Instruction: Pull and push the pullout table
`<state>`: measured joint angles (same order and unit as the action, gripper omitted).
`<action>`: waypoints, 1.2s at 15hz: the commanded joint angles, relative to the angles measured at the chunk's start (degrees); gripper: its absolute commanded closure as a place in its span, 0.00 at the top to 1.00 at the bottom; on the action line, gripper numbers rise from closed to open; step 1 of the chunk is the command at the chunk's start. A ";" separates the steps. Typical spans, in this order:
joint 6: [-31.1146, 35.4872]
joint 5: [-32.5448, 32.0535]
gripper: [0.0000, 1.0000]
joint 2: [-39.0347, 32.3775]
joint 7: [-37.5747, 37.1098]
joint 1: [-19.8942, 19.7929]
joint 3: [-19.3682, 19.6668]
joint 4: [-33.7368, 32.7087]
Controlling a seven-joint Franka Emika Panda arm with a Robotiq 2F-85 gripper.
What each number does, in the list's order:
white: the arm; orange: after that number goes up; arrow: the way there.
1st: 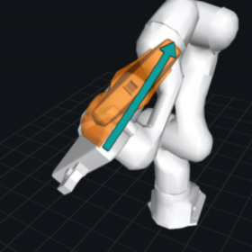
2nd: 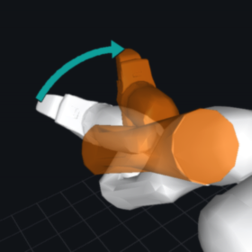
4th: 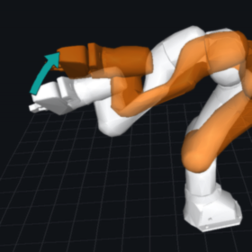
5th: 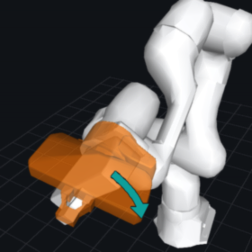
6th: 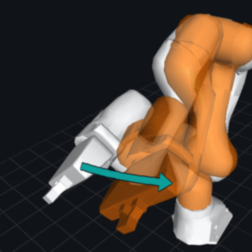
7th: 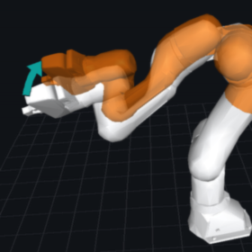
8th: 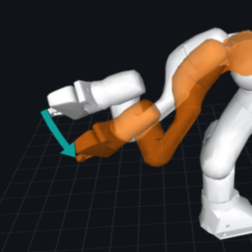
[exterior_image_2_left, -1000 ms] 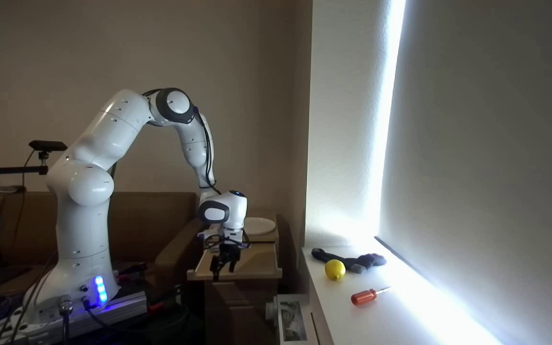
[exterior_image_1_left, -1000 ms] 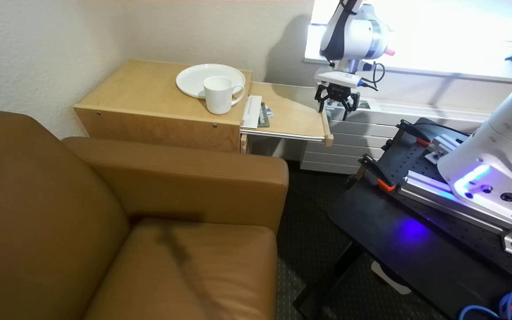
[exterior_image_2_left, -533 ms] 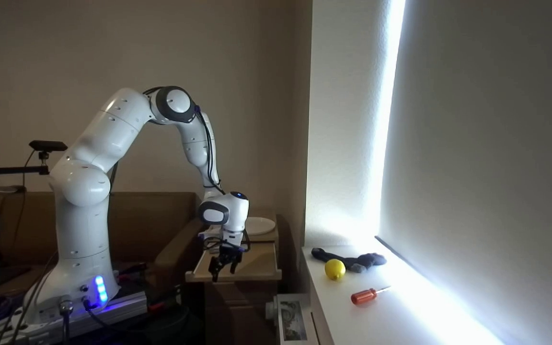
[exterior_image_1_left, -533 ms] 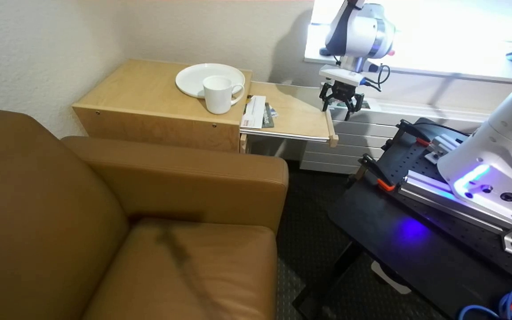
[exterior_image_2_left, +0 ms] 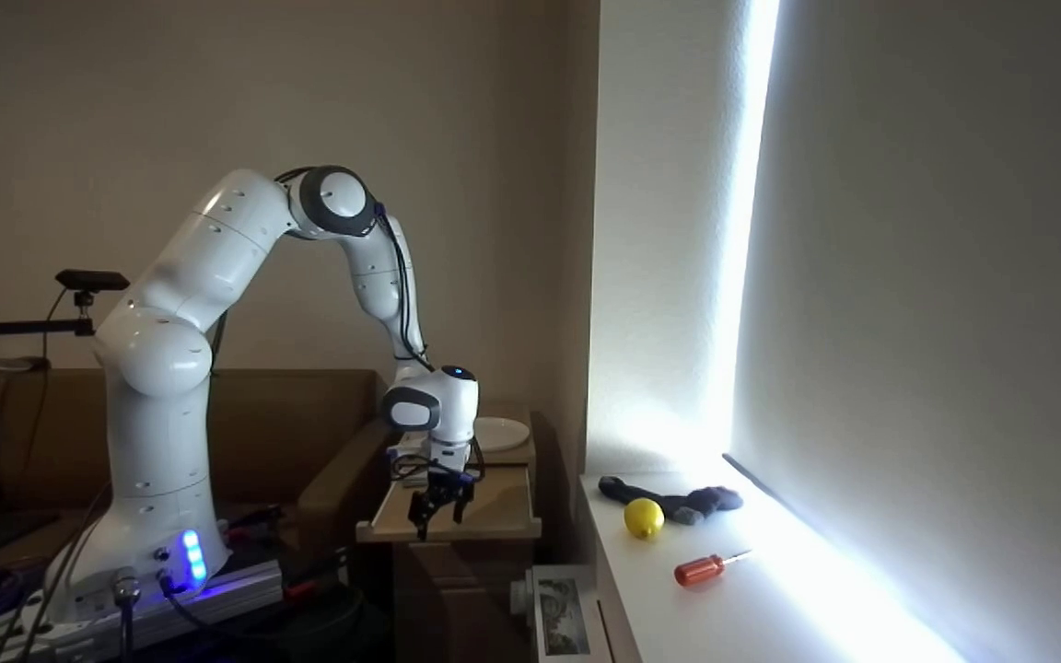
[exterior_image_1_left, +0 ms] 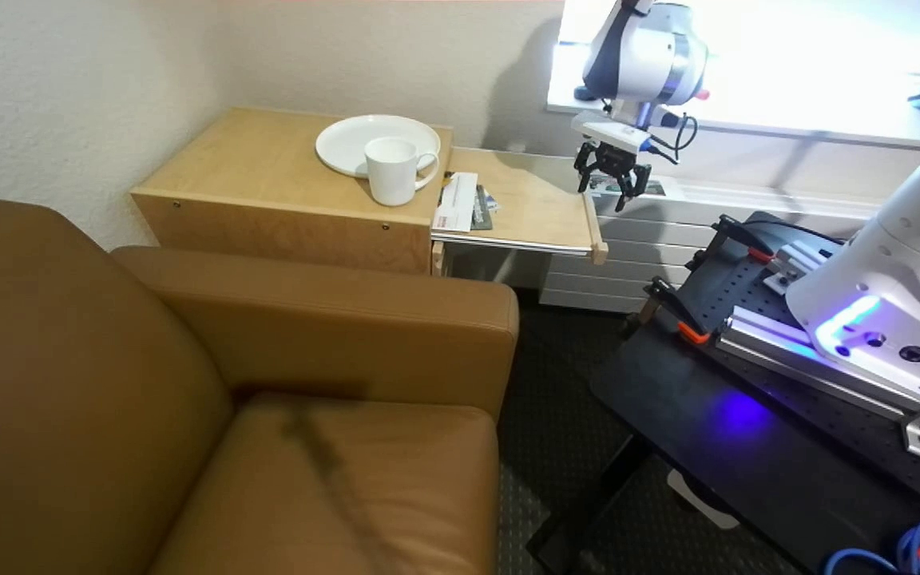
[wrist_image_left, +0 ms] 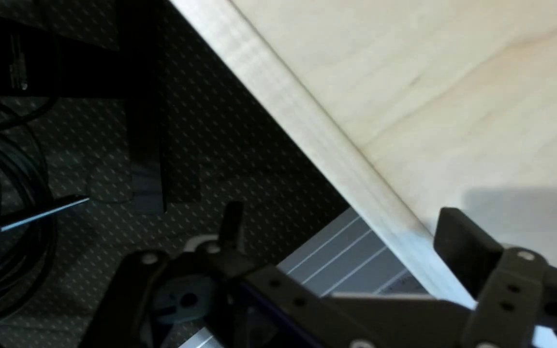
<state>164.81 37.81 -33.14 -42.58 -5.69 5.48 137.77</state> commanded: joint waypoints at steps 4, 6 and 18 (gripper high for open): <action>3.72 14.66 1.00 3.92 2.09 -10.34 -3.78 -0.89; 4.34 15.68 1.00 4.10 0.76 -10.62 -1.23 0.01; -1.92 13.29 1.00 -1.84 -2.21 -7.47 7.61 -0.78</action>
<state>163.17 51.37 -30.53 -42.83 -15.27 12.24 139.32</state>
